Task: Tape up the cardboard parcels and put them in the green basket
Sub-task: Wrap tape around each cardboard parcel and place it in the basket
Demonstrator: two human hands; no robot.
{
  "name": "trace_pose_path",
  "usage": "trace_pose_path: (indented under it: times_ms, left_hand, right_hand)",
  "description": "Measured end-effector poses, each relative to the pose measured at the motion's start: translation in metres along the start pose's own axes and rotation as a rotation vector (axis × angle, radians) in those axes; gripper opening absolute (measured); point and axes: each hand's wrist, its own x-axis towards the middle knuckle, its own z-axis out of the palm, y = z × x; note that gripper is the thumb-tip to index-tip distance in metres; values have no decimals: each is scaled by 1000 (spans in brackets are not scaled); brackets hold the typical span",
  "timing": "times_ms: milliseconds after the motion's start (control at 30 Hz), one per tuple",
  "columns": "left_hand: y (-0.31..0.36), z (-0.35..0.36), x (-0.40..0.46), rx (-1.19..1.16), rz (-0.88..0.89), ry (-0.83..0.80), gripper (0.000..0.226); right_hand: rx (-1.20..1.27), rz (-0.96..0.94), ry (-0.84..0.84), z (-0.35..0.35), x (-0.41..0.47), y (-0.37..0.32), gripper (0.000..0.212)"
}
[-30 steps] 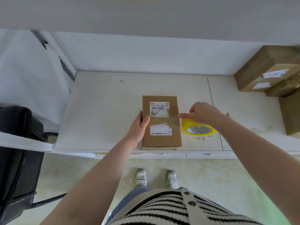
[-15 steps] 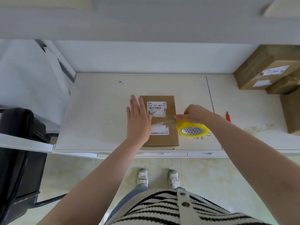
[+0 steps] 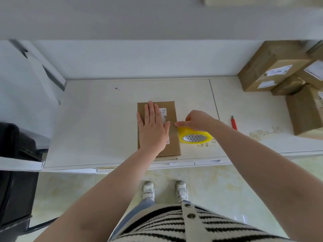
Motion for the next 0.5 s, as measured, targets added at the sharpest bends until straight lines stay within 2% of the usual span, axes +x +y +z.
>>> trace_pose_path:
  times_ms: [267, 400, 500]
  left_hand:
    - [-56, -17, 0, -428, -16, -29, 98]
    - [-76, -27, 4, -608, -118, -163, 108]
    - [-80, -33, 6, -715, -210, -246, 117]
  right_hand:
    - [-5, -218, 9, -43, -20, -51, 63]
    - [47, -294, -44, -58, -29, -77, 62]
    - [39, -309, -69, -61, -35, -93, 52]
